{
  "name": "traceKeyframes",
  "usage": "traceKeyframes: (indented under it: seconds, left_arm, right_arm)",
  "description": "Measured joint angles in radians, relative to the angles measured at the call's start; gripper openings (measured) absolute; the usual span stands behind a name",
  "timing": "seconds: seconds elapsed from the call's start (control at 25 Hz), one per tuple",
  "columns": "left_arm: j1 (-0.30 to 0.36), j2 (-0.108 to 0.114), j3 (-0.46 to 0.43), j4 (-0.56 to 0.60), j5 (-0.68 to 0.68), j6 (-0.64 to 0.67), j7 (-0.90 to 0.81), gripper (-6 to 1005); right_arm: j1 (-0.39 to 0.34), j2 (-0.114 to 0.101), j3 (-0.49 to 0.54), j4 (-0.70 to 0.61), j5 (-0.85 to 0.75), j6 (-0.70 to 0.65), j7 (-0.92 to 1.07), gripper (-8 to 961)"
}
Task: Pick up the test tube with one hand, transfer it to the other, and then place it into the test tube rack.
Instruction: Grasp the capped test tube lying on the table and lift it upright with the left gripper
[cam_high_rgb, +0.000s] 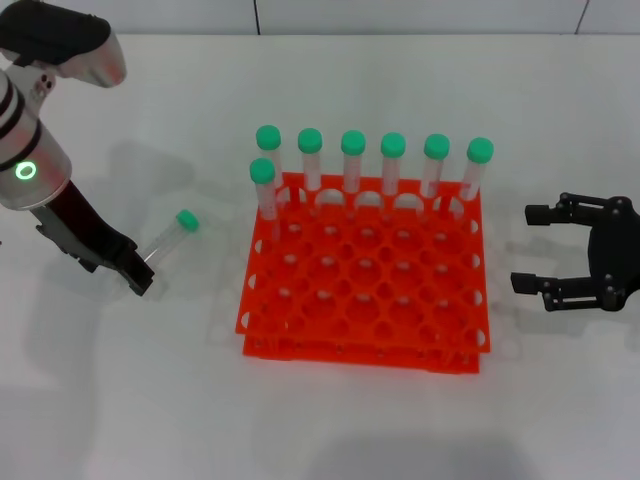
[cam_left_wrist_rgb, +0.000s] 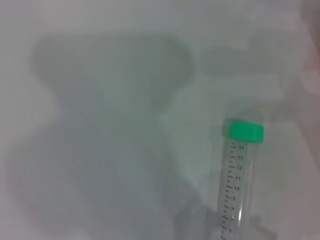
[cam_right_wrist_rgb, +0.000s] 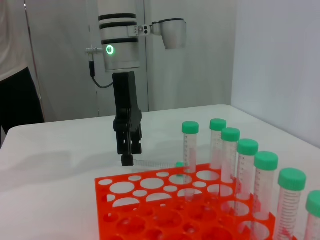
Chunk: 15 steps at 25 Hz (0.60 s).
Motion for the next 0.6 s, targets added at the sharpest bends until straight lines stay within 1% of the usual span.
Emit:
traceKeyframes:
  seconds: [0.08, 0.4, 0.6]
  left_arm:
    - [0.003, -0.001, 0.005, -0.009, 0.001, -0.013, -0.001, 792]
    - [0.006, -0.012, 0.006, -0.012, 0.001, -0.05, 0.003, 602]
    - [0.003, -0.015, 0.006, -0.012, 0.001, -0.057, 0.005, 520]
  right_arm:
    - [-0.001, 0.001, 0.0, -0.001, 0.0, 0.001, 0.0, 834]
    - [-0.001, 0.002, 0.0, -0.001, 0.001, 0.005, 0.0, 833]
    - [0.004, 0.002, 0.0, 0.001, 0.001, 0.009, 0.0, 833]
